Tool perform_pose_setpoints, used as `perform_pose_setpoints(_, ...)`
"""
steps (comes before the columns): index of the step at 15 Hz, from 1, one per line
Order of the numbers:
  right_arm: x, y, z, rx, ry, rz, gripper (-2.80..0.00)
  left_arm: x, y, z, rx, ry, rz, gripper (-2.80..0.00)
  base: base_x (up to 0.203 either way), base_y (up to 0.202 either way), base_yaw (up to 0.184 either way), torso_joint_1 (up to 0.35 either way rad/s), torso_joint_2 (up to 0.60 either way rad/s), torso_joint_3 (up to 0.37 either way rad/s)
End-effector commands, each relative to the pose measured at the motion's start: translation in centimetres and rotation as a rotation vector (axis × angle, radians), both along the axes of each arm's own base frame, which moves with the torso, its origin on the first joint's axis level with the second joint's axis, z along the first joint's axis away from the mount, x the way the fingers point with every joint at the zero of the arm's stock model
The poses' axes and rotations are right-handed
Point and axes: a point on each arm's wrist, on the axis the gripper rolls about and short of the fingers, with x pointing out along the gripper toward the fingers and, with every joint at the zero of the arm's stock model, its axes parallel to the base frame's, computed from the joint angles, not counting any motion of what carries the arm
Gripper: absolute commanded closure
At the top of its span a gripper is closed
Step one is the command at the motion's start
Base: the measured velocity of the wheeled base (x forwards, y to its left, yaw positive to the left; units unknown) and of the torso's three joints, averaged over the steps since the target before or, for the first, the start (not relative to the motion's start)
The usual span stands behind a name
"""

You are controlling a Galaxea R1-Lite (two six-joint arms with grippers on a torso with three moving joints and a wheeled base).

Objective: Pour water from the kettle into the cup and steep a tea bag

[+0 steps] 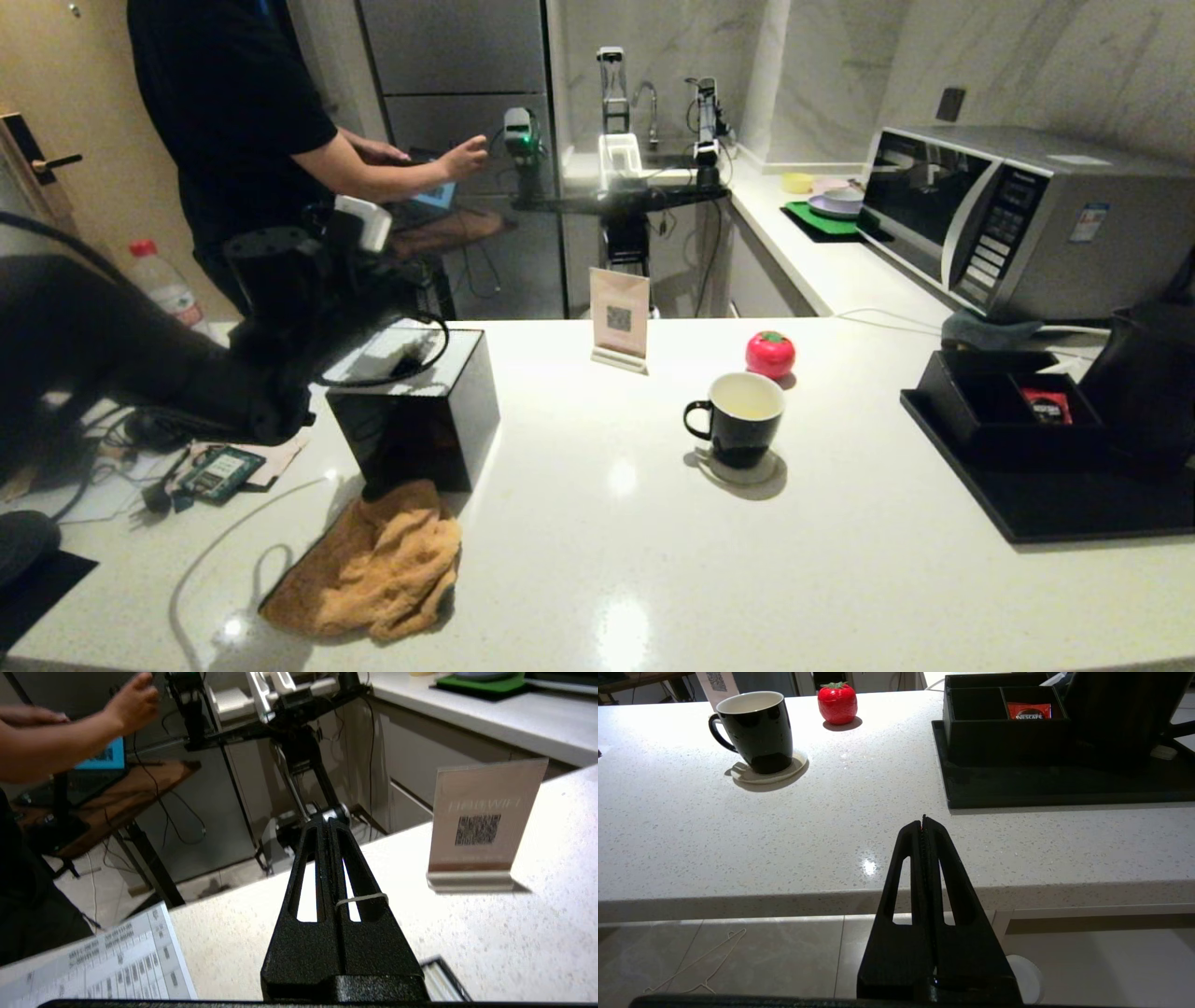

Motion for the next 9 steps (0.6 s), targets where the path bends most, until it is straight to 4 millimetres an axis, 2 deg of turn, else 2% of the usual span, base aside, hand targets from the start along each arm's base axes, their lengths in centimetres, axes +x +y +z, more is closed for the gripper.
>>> perform_pose_setpoints(1,0.0,0.0,0.0,0.000,0.001,-0.001,0.00,-0.4,0.0,-0.8,0.004,0.025,-0.003,0.00,0.000,0.000,0.000,0.000,0.00,0.000)
perform_pose_setpoints(4,0.0,0.0,0.0,0.000,0.001,-0.001,0.00,-1.0,-0.1,-2.7,-0.002,0.023,-0.006,0.00,0.000,0.000,0.000,0.000,0.00,0.000)
perform_pose_setpoints(9,0.0,0.0,0.0,0.000,0.001,0.001,0.00,-0.9,-0.1,-3.0,-0.004,0.022,-0.005,0.00,0.000,0.000,0.000,0.000,0.00,0.000)
